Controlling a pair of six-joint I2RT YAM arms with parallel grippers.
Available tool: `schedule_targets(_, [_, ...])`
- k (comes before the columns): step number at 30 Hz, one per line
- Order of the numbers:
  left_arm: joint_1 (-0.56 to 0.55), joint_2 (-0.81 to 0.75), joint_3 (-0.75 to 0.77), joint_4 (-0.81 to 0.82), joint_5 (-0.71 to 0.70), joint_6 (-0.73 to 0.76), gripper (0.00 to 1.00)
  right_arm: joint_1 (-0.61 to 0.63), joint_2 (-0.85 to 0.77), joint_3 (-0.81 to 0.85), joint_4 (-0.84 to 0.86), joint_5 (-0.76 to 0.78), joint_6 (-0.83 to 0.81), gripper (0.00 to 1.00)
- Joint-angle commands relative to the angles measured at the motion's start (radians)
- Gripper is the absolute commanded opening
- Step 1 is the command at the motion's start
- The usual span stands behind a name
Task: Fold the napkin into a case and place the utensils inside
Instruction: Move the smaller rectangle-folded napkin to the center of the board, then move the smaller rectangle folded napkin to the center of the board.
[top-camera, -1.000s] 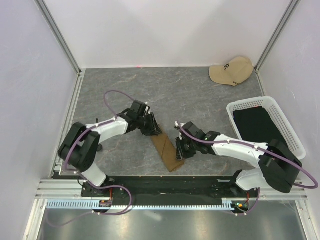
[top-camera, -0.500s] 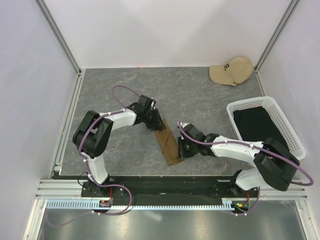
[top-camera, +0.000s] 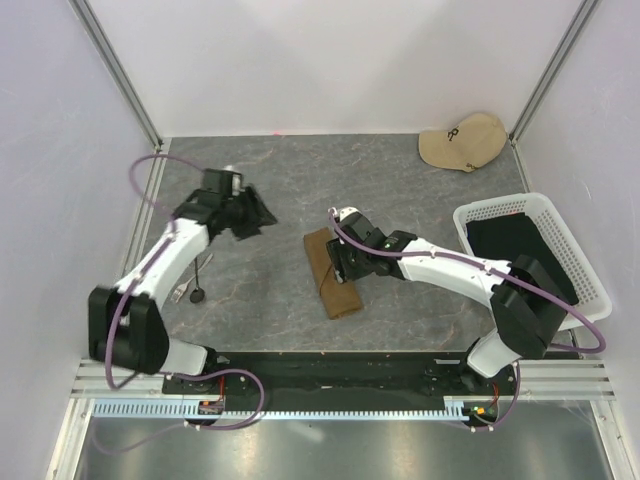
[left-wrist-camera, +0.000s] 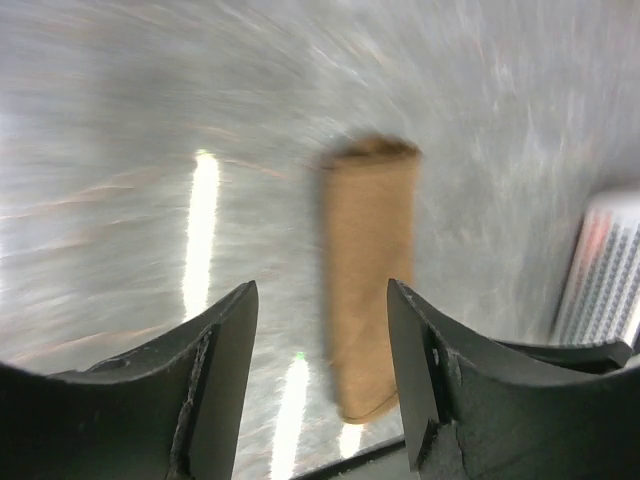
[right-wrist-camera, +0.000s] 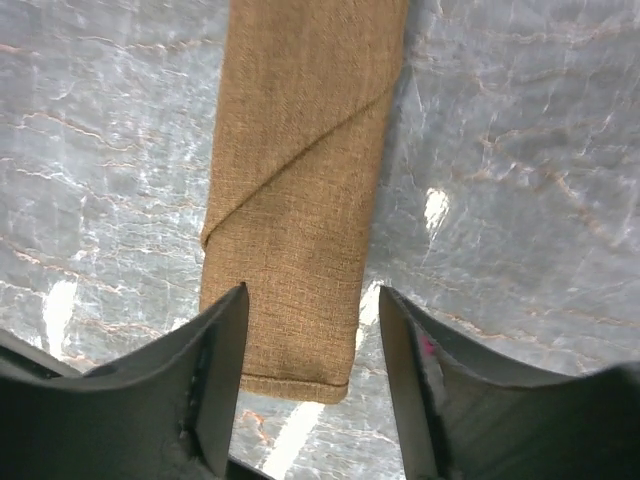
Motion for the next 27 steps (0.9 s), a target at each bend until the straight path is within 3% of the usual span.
schedule_targets(1, [0.178, -0.126, -0.018, -0.257, -0.161, 0.146, 0.62, -0.001, 0.011, 0.083, -0.047, -0.073, -0.061, 0.64])
schedule_targets(3, [0.295, -0.114, 0.011, -0.314, -0.200, 0.196, 0.63, 0.004, 0.017, 0.088, -0.006, -0.152, -0.055, 0.66])
schedule_targets(6, [0.381, -0.012, 0.061, -0.357, -0.231, 0.235, 0.62, 0.022, 0.048, 0.099, 0.026, -0.246, -0.049, 0.68])
schedule_targets(13, [0.392, 0.228, 0.140, -0.427, -0.376, 0.307, 0.58, 0.040, 0.173, 0.097, 0.085, -0.385, -0.052, 0.66])
schedule_targets(22, [0.396, 0.326, 0.229, -0.416, -0.537, 0.356, 0.53, -0.007, 0.223, 0.017, 0.094, -0.333, -0.032, 0.58])
schedule_targets(27, [0.403, 0.381, 0.242, -0.407, -0.505, 0.371, 0.55, -0.104, 0.170, -0.088, 0.091, -0.274, 0.001, 0.56])
